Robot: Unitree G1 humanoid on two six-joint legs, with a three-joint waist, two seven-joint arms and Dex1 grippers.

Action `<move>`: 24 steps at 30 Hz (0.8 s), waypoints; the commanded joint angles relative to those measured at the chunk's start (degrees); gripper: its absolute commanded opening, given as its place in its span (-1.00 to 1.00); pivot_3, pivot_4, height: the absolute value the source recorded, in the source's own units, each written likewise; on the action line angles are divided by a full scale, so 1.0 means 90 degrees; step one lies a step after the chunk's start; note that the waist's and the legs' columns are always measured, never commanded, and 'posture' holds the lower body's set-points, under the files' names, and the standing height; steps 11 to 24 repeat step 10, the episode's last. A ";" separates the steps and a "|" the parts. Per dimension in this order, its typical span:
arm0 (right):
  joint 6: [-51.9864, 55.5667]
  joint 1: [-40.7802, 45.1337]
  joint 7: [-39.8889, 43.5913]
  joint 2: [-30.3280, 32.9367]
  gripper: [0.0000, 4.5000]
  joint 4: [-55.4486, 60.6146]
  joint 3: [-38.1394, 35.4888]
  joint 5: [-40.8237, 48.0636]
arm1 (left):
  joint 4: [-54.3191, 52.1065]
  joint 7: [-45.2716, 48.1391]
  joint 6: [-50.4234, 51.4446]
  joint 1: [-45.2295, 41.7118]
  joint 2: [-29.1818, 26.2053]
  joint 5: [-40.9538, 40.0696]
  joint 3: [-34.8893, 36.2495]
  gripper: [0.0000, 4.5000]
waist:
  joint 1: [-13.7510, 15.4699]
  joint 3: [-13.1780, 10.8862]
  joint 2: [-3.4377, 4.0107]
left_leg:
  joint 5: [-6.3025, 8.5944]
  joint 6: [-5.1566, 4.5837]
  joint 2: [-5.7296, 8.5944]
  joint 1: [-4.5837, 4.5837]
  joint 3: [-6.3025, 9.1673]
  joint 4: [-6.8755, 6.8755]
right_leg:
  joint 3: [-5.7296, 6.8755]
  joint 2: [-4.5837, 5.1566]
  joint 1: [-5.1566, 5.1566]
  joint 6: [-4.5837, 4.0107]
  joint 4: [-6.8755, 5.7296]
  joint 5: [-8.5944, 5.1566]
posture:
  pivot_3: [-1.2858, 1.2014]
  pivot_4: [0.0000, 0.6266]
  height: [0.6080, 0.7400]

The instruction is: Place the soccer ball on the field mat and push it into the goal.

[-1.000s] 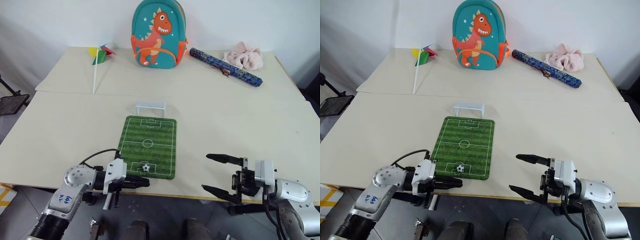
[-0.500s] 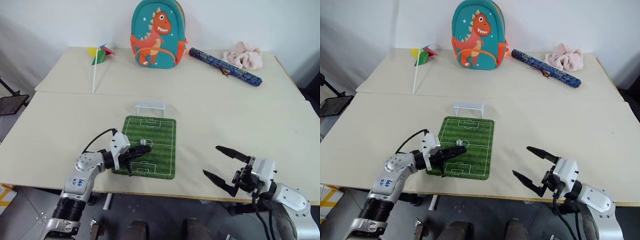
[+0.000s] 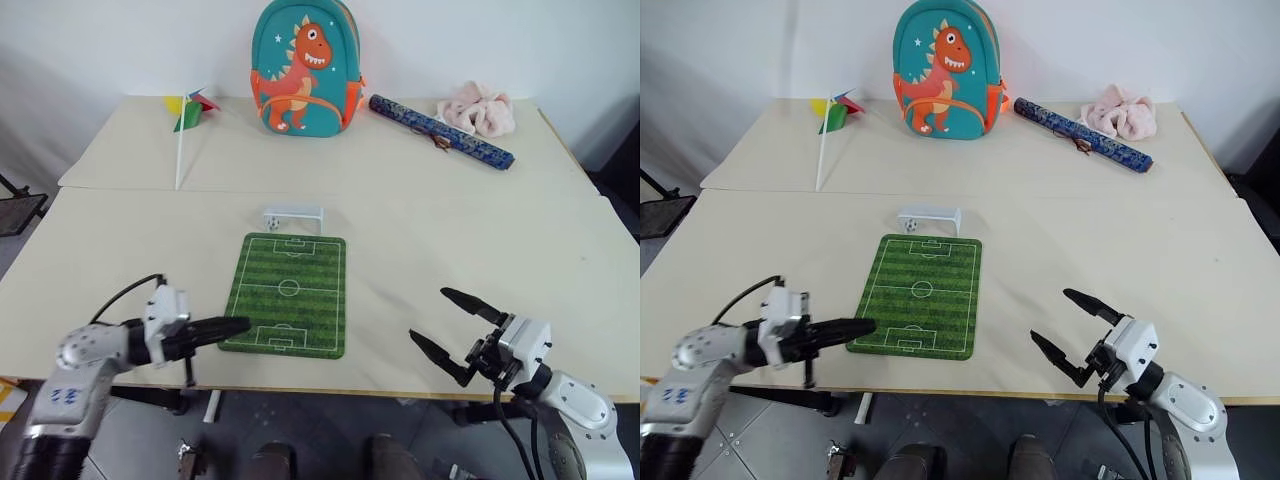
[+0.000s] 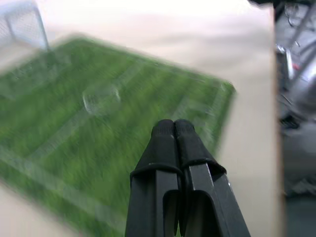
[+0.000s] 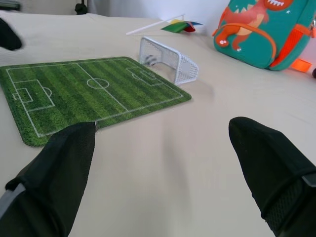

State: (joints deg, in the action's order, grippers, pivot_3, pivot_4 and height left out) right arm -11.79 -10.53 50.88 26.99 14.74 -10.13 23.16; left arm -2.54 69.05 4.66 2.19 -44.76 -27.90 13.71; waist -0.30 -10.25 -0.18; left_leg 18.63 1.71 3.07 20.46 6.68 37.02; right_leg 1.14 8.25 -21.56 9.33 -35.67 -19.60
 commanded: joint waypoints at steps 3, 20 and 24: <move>-0.0182 0.0116 0.0082 0.0049 1.00 -0.0042 0.0011 0.0100 | 0.0091 0.0189 -0.0282 0.0430 -0.0168 -0.0093 0.0617 -0.99 | 0.0048 -0.0002 0.0003 | 0.0002 -0.0004 0.0007 0.0000 0.0001 0.0004 | -0.0002 0.0007 0.0006 0.0001 0.0004 0.0000 | 0.03 -0.52 1.00; -0.0233 0.0267 0.0407 0.0167 1.00 -0.0197 0.0080 0.0184 | 0.0318 -0.0327 -0.0495 0.0130 -0.0079 0.0053 0.0856 -0.99 | 0.0037 -0.0002 0.0002 | 0.0004 -0.0006 0.0009 0.0002 0.0004 0.0005 | 0.0003 0.0009 0.0006 0.0002 0.0003 0.0001 | 0.03 -0.52 1.00; -0.0233 0.0267 0.0407 0.0167 1.00 -0.0197 0.0080 0.0184 | 0.0318 -0.0327 -0.0495 0.0130 -0.0079 0.0053 0.0856 -0.99 | 0.0037 -0.0002 0.0002 | 0.0004 -0.0006 0.0009 0.0002 0.0004 0.0005 | 0.0003 0.0009 0.0006 0.0002 0.0003 0.0001 | 0.03 -0.52 1.00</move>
